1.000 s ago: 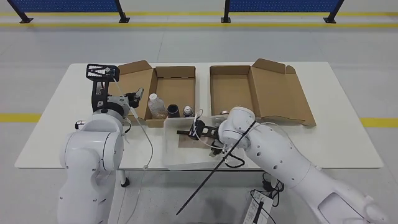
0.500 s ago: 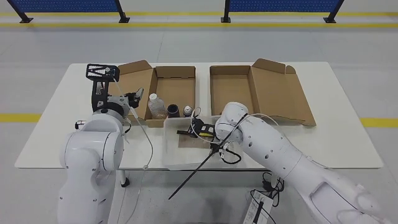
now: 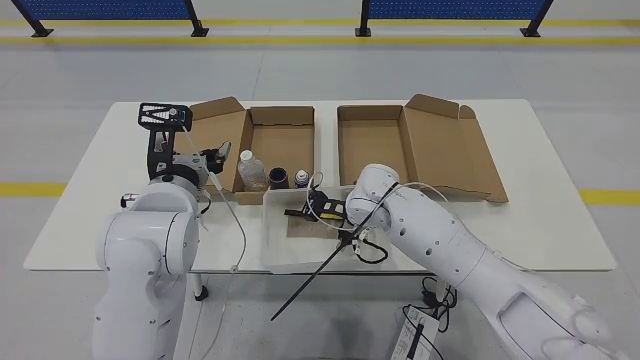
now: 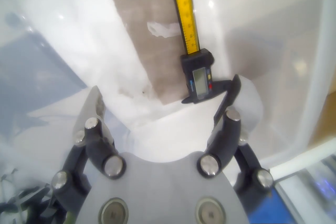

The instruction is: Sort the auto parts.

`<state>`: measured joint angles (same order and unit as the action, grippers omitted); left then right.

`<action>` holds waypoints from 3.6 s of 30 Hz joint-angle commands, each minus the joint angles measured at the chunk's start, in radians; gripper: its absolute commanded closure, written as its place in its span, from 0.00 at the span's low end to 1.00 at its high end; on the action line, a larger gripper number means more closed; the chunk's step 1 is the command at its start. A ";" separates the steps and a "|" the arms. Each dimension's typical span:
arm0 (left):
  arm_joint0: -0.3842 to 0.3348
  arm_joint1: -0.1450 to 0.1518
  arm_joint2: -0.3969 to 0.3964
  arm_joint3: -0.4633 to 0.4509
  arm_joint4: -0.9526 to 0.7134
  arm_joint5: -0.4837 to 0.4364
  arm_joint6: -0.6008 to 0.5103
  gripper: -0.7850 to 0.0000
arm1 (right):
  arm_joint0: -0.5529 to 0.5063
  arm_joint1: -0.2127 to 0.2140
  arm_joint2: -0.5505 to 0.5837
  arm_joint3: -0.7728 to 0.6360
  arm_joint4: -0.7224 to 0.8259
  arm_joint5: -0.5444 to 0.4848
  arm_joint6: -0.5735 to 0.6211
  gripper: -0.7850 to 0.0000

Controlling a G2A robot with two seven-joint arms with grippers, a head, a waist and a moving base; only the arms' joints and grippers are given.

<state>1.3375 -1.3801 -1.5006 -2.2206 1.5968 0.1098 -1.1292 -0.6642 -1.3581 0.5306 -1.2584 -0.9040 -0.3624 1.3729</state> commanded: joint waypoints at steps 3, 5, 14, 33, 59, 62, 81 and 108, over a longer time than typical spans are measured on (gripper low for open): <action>0.000 0.000 0.000 0.000 0.000 0.000 0.000 0.00 | 0.000 0.000 0.000 0.000 0.000 0.000 0.000 0.00; 0.000 0.000 0.000 0.000 0.000 0.000 0.000 0.00 | 0.000 0.000 0.000 0.000 0.000 0.000 0.000 0.00; 0.000 0.000 0.000 0.000 0.000 0.000 0.000 0.00 | 0.000 0.000 0.000 0.000 0.000 0.000 0.000 0.00; 0.000 0.000 0.000 0.000 0.000 0.000 0.000 0.00 | 0.049 0.027 -0.044 0.096 0.048 -0.205 -0.120 0.00; 0.000 0.000 0.000 0.000 0.000 0.000 0.000 0.00 | 0.217 -0.052 -0.314 0.298 0.276 -0.250 -0.165 0.00; 0.000 0.000 0.000 0.000 0.000 0.000 0.000 0.00 | 0.226 -0.054 -0.334 0.305 0.304 -0.256 -0.172 0.00; 0.000 0.000 0.000 0.000 0.000 0.000 0.000 0.00 | 0.227 0.014 -0.361 0.161 0.426 -0.260 -0.175 0.00; 0.000 0.000 0.000 0.000 0.000 0.000 0.000 0.00 | 0.212 0.055 -0.357 0.036 0.290 -0.178 -0.152 0.00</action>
<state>1.3375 -1.3801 -1.5006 -2.2206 1.5968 0.1098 -1.1292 -0.4510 -1.2996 0.1732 -1.2321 -0.6137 -0.5351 1.2251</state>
